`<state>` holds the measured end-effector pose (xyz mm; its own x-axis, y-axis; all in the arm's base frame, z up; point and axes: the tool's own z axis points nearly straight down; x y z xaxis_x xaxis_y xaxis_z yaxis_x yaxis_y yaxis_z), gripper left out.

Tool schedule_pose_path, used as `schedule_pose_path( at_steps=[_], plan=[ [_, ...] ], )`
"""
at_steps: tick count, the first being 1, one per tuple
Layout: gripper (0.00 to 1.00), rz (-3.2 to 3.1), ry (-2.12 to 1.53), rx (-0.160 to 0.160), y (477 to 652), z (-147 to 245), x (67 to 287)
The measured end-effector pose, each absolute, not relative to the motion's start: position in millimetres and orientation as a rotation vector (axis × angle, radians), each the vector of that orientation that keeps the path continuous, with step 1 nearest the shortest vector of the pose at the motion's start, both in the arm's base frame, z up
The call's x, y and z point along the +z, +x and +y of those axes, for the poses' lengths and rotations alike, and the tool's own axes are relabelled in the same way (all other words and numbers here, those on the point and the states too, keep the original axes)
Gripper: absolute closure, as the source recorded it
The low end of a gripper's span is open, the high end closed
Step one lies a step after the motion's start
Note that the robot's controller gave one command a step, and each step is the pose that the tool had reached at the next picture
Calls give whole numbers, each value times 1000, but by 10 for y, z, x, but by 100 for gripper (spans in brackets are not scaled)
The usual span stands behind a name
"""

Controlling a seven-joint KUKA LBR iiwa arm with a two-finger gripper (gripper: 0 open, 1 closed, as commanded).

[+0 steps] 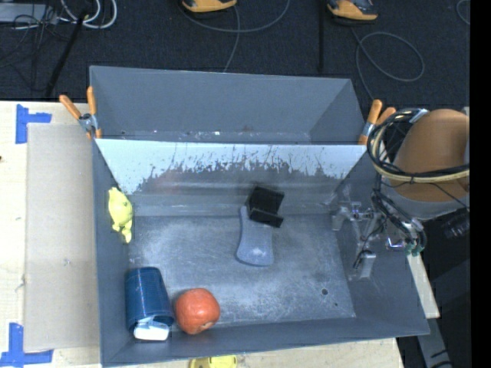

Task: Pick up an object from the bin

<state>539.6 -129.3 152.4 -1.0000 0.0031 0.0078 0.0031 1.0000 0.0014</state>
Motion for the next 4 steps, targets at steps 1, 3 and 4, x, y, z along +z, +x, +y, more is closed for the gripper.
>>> schedule_pose_path(
  at_steps=[1,3,4],
  plan=[
    [0,-3141,1,0,5410,-1287,1569],
    [0,-3139,-89,-8,5691,-562,781],
    [100,-3134,254,-1,5874,287,701]
  ],
)
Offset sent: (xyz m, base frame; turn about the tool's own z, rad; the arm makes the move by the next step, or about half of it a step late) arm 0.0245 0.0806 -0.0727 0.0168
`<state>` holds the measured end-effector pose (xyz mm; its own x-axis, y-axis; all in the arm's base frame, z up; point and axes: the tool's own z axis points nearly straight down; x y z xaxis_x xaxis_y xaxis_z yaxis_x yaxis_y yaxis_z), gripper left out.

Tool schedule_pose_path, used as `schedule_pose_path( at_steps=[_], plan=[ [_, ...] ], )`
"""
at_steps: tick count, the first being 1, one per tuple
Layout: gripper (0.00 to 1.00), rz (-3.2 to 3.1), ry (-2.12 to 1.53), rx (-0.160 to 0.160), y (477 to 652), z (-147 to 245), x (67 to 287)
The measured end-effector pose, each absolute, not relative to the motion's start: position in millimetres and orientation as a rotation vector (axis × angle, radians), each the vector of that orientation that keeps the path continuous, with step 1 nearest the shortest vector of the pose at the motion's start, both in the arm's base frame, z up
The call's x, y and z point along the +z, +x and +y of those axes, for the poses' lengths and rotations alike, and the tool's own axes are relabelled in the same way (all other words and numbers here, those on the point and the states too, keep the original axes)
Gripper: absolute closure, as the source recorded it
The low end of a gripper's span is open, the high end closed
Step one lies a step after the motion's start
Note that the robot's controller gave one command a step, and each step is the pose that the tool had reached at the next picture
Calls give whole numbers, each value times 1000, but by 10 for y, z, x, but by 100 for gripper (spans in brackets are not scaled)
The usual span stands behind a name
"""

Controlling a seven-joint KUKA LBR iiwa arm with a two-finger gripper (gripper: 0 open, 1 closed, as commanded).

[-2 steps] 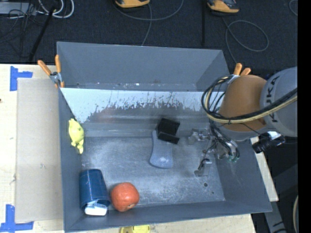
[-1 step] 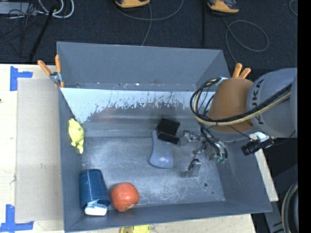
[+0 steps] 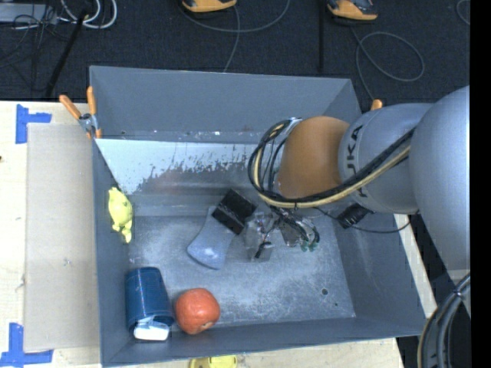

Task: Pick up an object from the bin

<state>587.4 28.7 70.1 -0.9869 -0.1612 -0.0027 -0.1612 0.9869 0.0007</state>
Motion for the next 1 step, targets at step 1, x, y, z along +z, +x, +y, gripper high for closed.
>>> schedule_pose_path(
  at_steps=[1],
  plan=[
    [100,3129,-255,1,5874,287,701]
  ],
)
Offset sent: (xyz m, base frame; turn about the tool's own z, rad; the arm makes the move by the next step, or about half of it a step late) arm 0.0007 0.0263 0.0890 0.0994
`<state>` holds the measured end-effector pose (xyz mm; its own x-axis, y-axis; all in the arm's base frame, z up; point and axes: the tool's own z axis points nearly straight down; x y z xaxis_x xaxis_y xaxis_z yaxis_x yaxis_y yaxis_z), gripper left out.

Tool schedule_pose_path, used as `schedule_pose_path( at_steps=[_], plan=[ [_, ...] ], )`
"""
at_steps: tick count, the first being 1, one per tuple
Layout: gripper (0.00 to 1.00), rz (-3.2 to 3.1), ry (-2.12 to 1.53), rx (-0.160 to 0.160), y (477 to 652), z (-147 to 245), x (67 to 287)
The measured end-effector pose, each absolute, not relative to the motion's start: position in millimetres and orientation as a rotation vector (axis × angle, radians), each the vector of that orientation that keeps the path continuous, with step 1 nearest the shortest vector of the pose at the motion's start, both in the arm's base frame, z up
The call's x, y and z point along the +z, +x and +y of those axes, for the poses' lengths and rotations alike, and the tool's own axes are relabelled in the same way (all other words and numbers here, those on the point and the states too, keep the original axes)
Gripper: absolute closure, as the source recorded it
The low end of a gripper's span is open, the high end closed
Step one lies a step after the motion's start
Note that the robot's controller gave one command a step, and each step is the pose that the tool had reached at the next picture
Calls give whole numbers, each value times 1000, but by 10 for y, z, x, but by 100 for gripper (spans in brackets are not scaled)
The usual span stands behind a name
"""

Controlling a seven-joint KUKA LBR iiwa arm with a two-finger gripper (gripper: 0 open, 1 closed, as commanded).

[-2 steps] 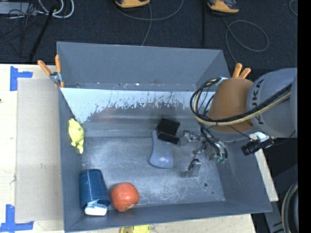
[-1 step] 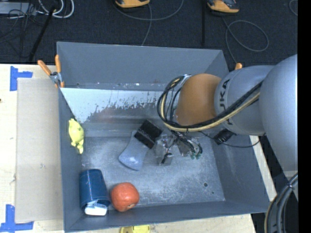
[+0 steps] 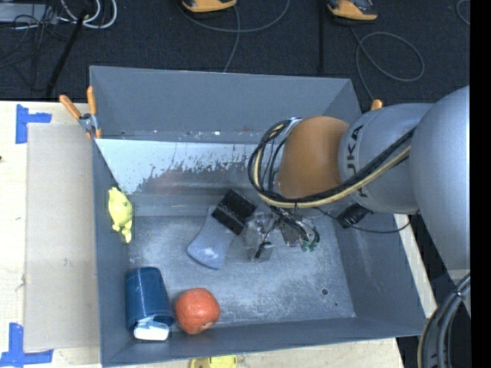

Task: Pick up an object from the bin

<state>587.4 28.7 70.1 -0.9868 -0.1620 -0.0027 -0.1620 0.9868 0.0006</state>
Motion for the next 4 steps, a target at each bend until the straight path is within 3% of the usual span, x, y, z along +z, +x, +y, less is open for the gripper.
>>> schedule_pose_path(
  at_steps=[1,2,3,4],
  plan=[
    [100,3144,-170,0,5854,402,1104],
    [100,3117,-299,1,6055,326,1368],
    [100,3115,-396,-3,6115,644,1381],
    [100,3128,-276,7,6082,803,1557]
  ],
)
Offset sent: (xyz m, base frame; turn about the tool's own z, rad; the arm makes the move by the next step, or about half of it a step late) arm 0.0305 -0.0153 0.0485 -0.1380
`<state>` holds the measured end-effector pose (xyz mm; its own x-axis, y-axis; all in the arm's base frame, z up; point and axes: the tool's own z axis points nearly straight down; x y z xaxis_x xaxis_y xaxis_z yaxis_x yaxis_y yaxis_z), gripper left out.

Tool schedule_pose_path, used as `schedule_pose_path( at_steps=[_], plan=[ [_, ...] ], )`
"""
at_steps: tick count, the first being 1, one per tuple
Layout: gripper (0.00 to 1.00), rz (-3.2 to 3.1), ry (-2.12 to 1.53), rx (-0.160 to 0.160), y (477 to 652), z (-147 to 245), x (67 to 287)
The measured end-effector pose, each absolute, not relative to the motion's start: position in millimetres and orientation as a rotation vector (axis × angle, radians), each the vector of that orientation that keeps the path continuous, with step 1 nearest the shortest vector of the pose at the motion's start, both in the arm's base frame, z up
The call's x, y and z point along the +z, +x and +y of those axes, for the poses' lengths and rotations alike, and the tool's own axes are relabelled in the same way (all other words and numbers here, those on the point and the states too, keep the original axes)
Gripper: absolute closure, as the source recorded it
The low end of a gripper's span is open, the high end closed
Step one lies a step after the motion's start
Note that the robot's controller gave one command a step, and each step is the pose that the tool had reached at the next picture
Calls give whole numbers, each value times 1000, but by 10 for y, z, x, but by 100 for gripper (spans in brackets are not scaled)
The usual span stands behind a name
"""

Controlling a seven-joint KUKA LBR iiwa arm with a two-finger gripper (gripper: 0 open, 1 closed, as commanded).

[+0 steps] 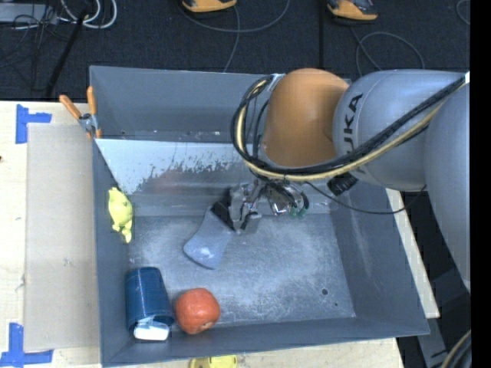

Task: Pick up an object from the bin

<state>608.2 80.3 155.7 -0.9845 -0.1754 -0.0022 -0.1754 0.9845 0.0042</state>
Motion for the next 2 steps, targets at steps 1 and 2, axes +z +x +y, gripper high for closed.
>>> schedule_pose_path(
  at_steps=[1,2],
  plan=[
    [0,3128,-260,1,6131,622,2133],
    [0,3132,-166,0,6147,608,2282]
  ],
)
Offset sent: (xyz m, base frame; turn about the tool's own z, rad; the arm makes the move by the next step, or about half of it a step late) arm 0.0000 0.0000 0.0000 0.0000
